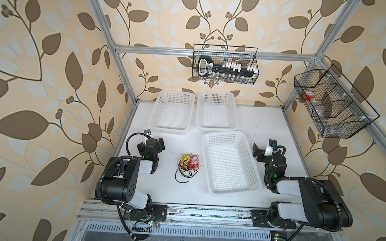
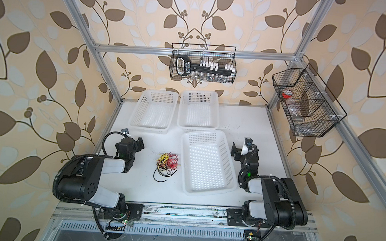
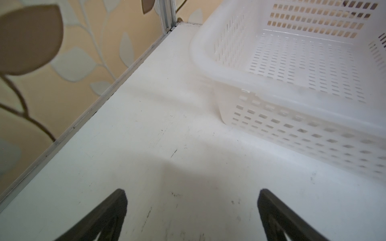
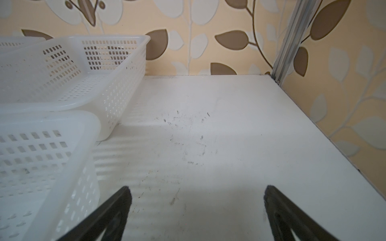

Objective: Untangle the cables

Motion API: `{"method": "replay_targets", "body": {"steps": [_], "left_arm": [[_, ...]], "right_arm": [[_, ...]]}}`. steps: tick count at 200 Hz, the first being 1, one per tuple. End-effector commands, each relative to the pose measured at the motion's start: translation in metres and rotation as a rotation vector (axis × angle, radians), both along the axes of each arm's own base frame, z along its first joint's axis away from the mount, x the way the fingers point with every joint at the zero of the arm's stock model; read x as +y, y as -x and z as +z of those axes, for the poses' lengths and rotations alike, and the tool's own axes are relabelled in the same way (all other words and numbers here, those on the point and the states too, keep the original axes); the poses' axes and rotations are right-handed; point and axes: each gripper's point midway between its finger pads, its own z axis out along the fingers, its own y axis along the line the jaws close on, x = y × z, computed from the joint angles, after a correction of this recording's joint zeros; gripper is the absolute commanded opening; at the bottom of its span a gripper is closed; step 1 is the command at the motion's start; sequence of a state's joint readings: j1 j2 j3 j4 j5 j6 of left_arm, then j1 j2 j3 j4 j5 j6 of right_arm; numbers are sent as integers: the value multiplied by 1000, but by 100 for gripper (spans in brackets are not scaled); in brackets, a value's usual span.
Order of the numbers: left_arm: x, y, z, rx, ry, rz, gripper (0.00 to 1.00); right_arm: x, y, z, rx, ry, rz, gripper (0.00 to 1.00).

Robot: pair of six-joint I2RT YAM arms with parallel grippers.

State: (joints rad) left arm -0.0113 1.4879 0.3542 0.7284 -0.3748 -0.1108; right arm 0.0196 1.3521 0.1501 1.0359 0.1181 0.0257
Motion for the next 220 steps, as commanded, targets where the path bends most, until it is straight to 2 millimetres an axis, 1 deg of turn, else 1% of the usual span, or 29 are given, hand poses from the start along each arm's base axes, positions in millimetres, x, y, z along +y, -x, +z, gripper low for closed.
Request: {"method": "replay_targets", "body": {"steps": [1, 13, 24, 29, 33, 49, 56, 69, 81, 102, 119, 135, 156, 164, 175, 186, 196, 197, 201, 205, 207, 211, 212, 217, 220], "left_arm": [[4, -6, 12, -43, 2, 13, 99], [4, -6, 15, -54, 2, 9, 99], [4, -6, 19, -47, 3, 16, 99], [5, -6, 18, -30, 4, 20, 99], [6, -6, 28, -50, 2, 24, 99], [12, 2, 37, -45, -6, 68, 99], [17, 7, 41, -46, -3, 102, 99], [19, 12, 49, -57, -2, 121, 99], [25, 17, 57, -65, -2, 165, 99], [34, 27, 71, -69, -3, 227, 99], [35, 35, 80, -69, 28, 256, 99], [33, 42, 84, -69, 108, 290, 99], [14, 46, 85, -60, 229, 250, 99], [8, 50, 84, -49, 265, 250, 99], [-2, 56, 81, -19, 306, 246, 99], [-13, 63, 78, 19, 350, 253, 99], [-28, 68, 74, 52, 380, 233, 99], [-30, 68, 74, 54, 383, 229, 99], [-37, 70, 72, 67, 389, 214, 99], [-43, 71, 71, 80, 390, 198, 99], [-47, 72, 70, 88, 392, 190, 99], [-53, 74, 69, 99, 395, 178, 99], [-55, 74, 69, 100, 397, 173, 99], [-63, 75, 67, 112, 402, 154, 99], [-67, 76, 66, 122, 404, 142, 99]], "right_arm": [[1, -6, 11, -32, 14, 5, 100], [-1, -5, 13, -39, 27, -31, 100], [-8, -3, 18, -47, 34, -86, 100], [-11, -2, 20, -46, 34, -107, 100], [-13, -1, 22, -45, 35, -127, 100], [-30, 3, 33, -38, 19, -235, 100], [-33, 4, 38, -36, 16, -251, 100], [-37, 8, 50, -49, 24, -285, 100], [-42, 14, 64, -75, 23, -336, 100], [-49, 24, 82, -85, 11, -392, 100], [-51, 30, 94, -72, -29, -414, 100], [-49, 33, 102, -60, -76, -414, 100], [-34, 31, 114, -45, -128, -352, 100], [-25, 29, 117, -36, -139, -315, 100], [-8, 25, 123, -19, -150, -246, 99], [14, 21, 128, -1, -158, -167, 98], [38, 19, 130, 23, -163, -87, 97], [43, 18, 131, 29, -164, -68, 96], [50, 18, 132, 34, -165, -48, 96], [63, 17, 130, 49, -160, -6, 96], [66, 17, 130, 51, -159, 1, 95], [77, 17, 132, 58, -157, 35, 95], [82, 17, 131, 64, -154, 51, 95], [91, 17, 132, 70, -149, 77, 94], [102, 17, 132, 81, -141, 108, 94]]}}
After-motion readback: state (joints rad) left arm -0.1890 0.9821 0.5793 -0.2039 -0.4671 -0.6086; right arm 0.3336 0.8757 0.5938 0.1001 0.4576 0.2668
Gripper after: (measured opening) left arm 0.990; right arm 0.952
